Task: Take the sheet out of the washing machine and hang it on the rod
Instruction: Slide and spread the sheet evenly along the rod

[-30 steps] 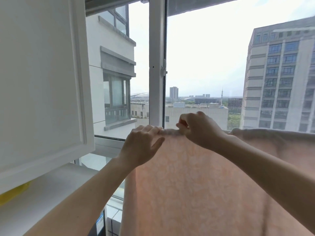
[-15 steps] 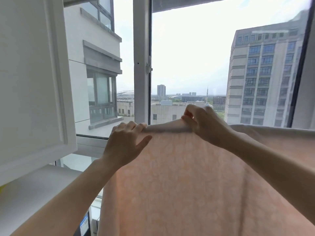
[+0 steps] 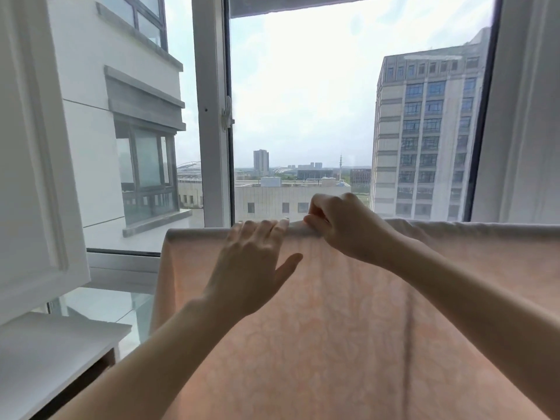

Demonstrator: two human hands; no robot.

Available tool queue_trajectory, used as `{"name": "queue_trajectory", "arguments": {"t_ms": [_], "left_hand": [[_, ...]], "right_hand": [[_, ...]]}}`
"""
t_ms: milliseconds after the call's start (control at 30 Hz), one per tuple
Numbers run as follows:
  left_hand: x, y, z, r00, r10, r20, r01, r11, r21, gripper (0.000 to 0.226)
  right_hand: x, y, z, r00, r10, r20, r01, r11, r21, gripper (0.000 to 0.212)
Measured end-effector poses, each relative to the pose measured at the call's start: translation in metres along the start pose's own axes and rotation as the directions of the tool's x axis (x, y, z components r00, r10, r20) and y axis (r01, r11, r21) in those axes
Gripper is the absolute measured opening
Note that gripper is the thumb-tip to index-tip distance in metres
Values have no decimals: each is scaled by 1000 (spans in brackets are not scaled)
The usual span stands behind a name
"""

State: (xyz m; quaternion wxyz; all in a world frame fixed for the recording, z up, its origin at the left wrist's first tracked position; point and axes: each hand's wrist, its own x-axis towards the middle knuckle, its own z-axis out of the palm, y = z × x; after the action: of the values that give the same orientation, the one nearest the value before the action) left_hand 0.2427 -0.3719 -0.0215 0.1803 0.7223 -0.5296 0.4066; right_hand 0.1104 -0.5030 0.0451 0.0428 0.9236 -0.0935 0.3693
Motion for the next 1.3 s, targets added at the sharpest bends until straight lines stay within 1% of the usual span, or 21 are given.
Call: {"name": "queue_trajectory", "arguments": {"t_ms": [100, 233, 333, 433, 500, 567, 633, 733, 833, 967, 1033, 1067, 1167, 1200, 1300], "left_hand": [[3, 10, 9, 999, -20, -26, 20, 1000, 8, 64], [2, 9, 20, 997, -12, -77, 12, 1000, 2, 60], [3, 10, 20, 994, -32, -105, 32, 999, -3, 59], [1, 8, 22, 991, -40, -130, 38, 999, -19, 59], [1, 5, 23, 989, -41, -145, 38, 999, -20, 59], [1, 1, 24, 989, -40, -140, 39, 999, -10, 60], [2, 0, 26, 992, -41, -118, 42, 999, 7, 61], [2, 0, 28, 992, -42, -115, 42, 999, 0, 62], [3, -1, 28, 989, -26, -145, 26, 1000, -2, 60], [1, -2, 30, 989, -32, -142, 35, 999, 22, 64], [-1, -2, 32, 989, -21, -147, 27, 999, 37, 66], [-1, -1, 32, 988, -12, -154, 18, 999, 35, 67], [2, 6, 31, 985, -22, -169, 22, 1000, 0, 63], [4, 10, 31, 984, -32, -173, 29, 999, -22, 62], [10, 29, 30, 982, -33, -186, 16, 996, -91, 61]], "right_hand": [[-1, 3, 0, 1000, -20, -1, 20, 1000, -2, 14], [-3, 6, 3, 998, -56, -27, 56, 998, 1, 16], [-4, 2, 2, 997, -71, 7, 71, 997, 1, 15], [-6, 11, -14, 1000, 12, 4, -11, 999, -44, 18], [-7, 23, -32, 995, 85, 55, -81, 995, -64, 18], [-10, 31, -43, 980, 113, 166, -118, 993, 16, 11], [-12, 32, -40, 969, 89, 232, -119, 986, 117, 13], [-13, 33, -27, 980, 74, 183, -96, 988, 120, 19], [-13, 34, -18, 993, 86, 80, -95, 988, 118, 11], [-18, 30, -14, 986, 99, -135, -95, 995, 34, 11], [-23, 34, -22, 968, 120, -221, -114, 993, 41, 11], [-26, 38, -28, 967, 138, -215, -129, 990, 58, 11], [-33, 50, -40, 984, 159, -86, -150, 983, 104, 11], [-33, 52, -41, 985, 159, -61, -151, 982, 117, 11], [-36, 55, -42, 985, 162, -62, -153, 979, 134, 11]]}}
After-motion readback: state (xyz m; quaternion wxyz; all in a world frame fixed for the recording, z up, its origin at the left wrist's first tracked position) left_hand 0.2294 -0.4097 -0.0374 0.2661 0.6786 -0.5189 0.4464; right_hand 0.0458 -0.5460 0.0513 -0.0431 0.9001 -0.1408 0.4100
